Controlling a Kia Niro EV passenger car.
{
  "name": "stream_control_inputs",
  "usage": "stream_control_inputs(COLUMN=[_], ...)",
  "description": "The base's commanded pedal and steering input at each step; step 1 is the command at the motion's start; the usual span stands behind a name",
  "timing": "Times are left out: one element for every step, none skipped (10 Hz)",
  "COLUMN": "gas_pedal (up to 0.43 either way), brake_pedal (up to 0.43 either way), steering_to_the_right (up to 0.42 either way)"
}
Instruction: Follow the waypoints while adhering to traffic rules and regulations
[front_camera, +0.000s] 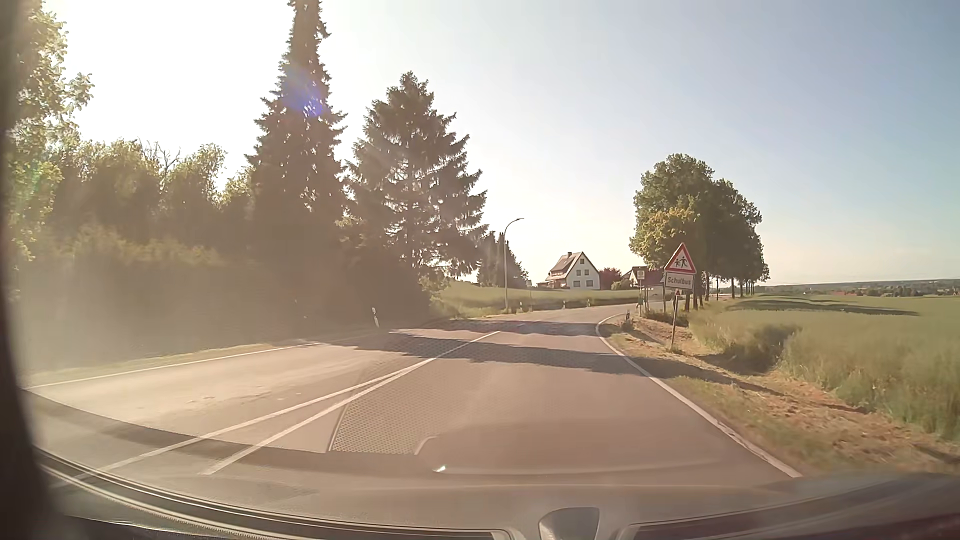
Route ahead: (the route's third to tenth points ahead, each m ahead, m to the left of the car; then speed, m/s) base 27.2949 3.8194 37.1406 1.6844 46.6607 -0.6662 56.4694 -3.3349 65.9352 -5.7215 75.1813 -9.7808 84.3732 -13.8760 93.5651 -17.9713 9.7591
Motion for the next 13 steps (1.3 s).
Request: stream_control_inputs(gas_pedal=[0.331,0.331,0.331,0.331,0.331,0.331,0.331,0.331,0.331,0.331,0.319,0.299,0.299], brake_pedal=[0.006,0.006,0.006,0.006,0.006,0.006,0.006,0.006,0.006,0.006,0.0,0.006,0.006], steering_to_the_right=[0.014,0.014,0.015,0.016,0.017,0.019,0.019,0.02,0.023,0.025,0.026,0.026,0.027])
